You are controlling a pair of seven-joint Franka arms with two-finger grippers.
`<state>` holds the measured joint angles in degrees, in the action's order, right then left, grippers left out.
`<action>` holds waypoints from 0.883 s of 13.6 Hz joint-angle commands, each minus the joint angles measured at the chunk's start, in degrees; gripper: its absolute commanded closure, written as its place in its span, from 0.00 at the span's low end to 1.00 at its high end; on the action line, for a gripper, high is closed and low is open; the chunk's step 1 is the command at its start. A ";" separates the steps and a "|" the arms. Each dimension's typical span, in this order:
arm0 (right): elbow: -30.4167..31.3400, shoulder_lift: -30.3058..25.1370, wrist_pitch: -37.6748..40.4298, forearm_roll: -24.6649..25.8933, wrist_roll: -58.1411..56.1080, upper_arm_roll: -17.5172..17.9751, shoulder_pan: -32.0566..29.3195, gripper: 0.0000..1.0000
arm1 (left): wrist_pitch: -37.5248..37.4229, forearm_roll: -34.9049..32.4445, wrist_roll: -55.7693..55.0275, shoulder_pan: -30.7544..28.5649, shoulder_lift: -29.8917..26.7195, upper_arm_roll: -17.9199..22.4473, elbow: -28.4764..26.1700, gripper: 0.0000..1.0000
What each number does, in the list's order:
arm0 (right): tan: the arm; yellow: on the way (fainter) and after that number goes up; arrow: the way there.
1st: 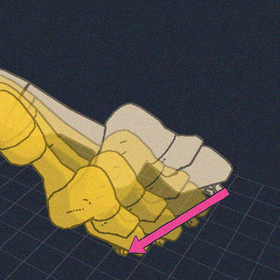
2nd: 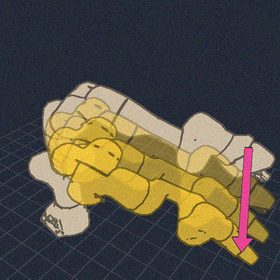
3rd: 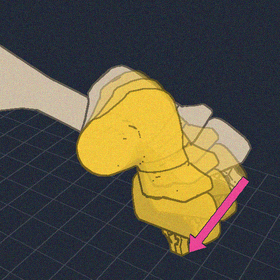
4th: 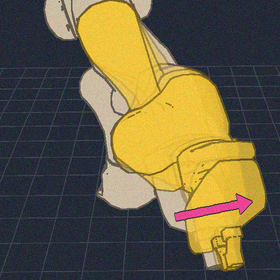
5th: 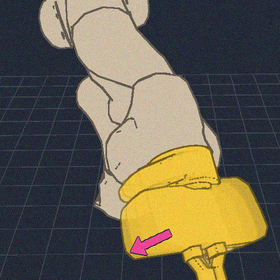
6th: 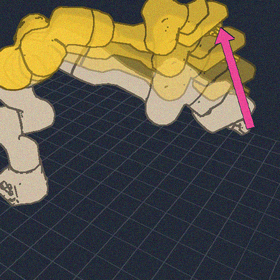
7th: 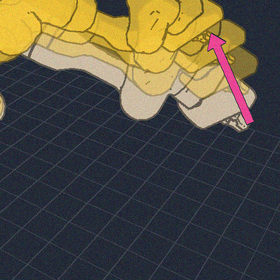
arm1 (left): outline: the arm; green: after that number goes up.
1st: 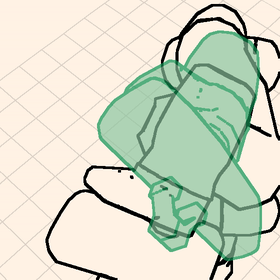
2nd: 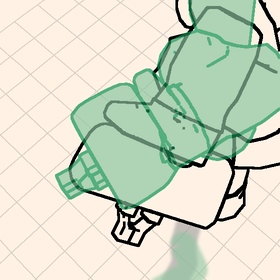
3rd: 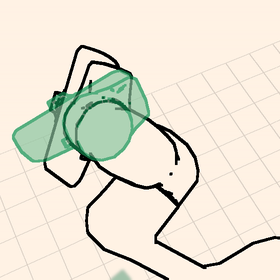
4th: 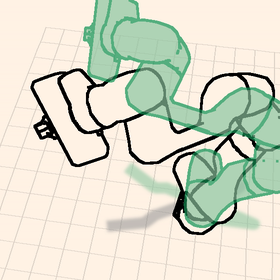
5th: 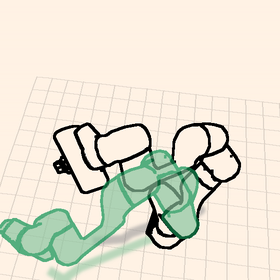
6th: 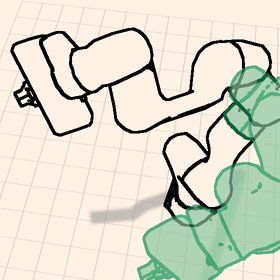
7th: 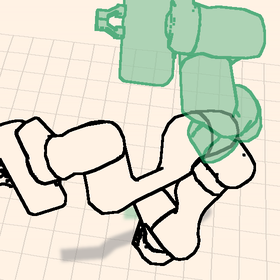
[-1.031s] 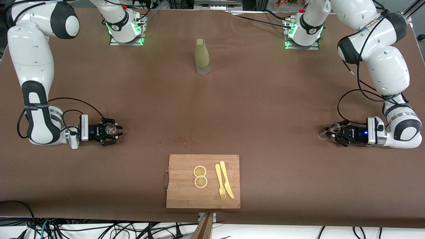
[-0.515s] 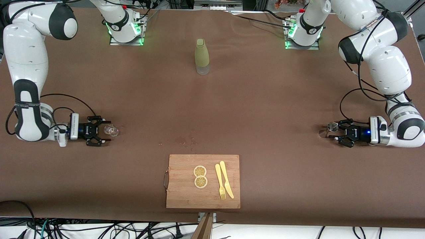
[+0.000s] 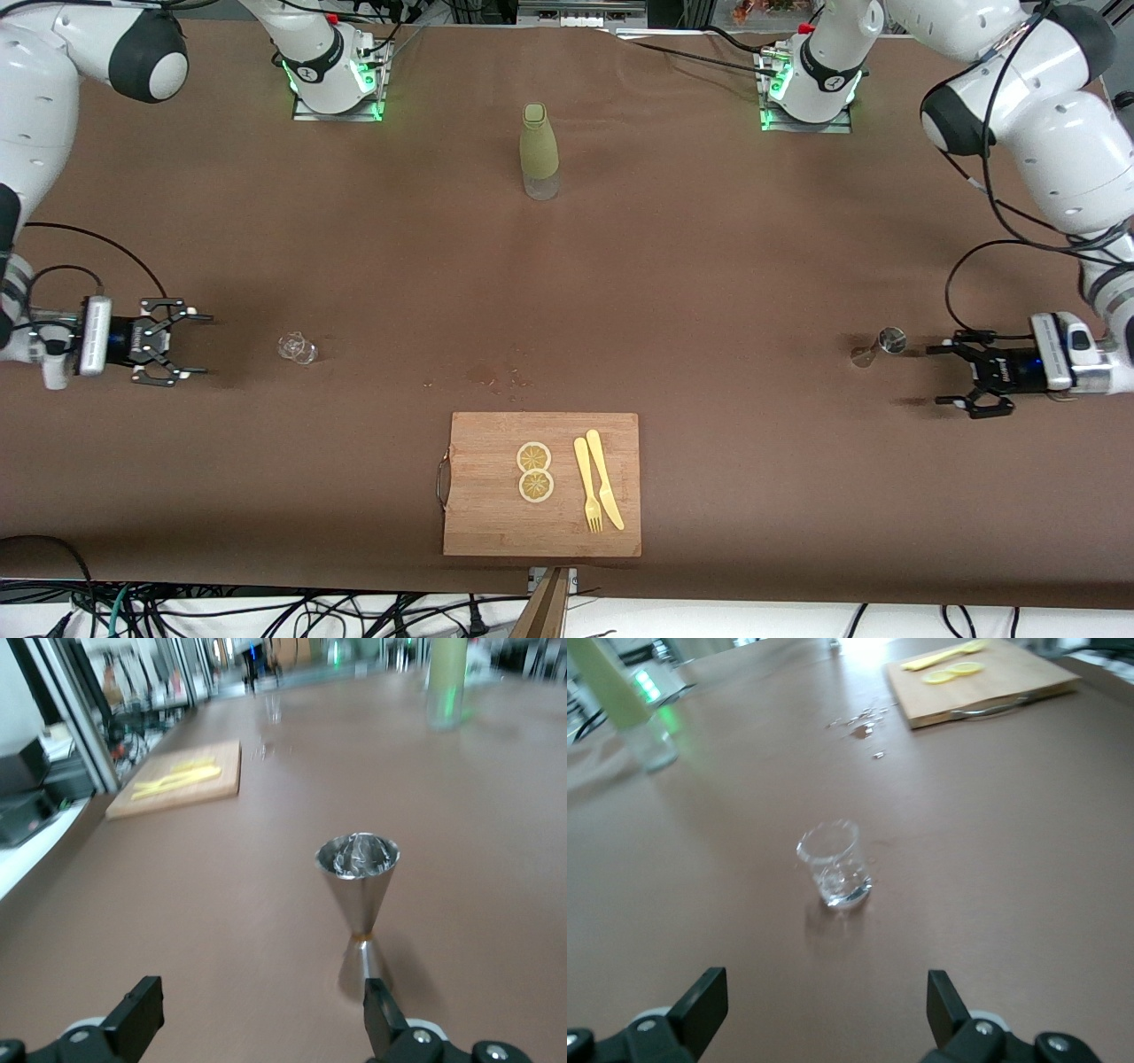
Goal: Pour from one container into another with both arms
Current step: 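Set down the glass cup and jigger and open both grippers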
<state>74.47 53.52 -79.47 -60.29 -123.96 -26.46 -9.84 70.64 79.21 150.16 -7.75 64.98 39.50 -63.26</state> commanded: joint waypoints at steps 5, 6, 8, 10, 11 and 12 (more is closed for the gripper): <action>-2.32 -18.08 0.89 14.91 49.34 2.19 4.65 0.00 | 12.41 -25.47 -14.33 4.57 -20.57 -1.97 -4.50 0.00; -2.32 -20.89 0.72 18.85 57.95 3.85 5.61 0.00 | 13.64 -29.69 -19.16 6.07 -23.64 -1.97 -5.55 0.00; -2.32 -26.60 0.28 29.21 74.04 8.33 7.46 0.00 | 15.31 -37.51 -29.79 10.10 -28.40 -1.97 -6.17 0.00; -2.14 -31.44 0.19 40.55 88.65 14.82 8.26 0.00 | 16.37 -44.55 -41.38 14.32 -32.71 -1.89 -6.61 0.00; -1.97 -33.12 0.45 44.60 94.37 17.55 8.26 0.00 | 16.72 -48.24 -48.49 16.26 -35.43 -1.89 -7.74 0.00; -1.53 -35.14 0.89 47.86 99.56 19.49 8.26 0.00 | 18.03 -51.67 -56.82 18.54 -38.50 -1.89 -9.23 0.00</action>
<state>70.63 22.47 -78.60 -18.07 -32.99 -10.40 -1.20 85.71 33.95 104.44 6.79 33.65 38.06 -66.38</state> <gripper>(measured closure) 0.000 0.000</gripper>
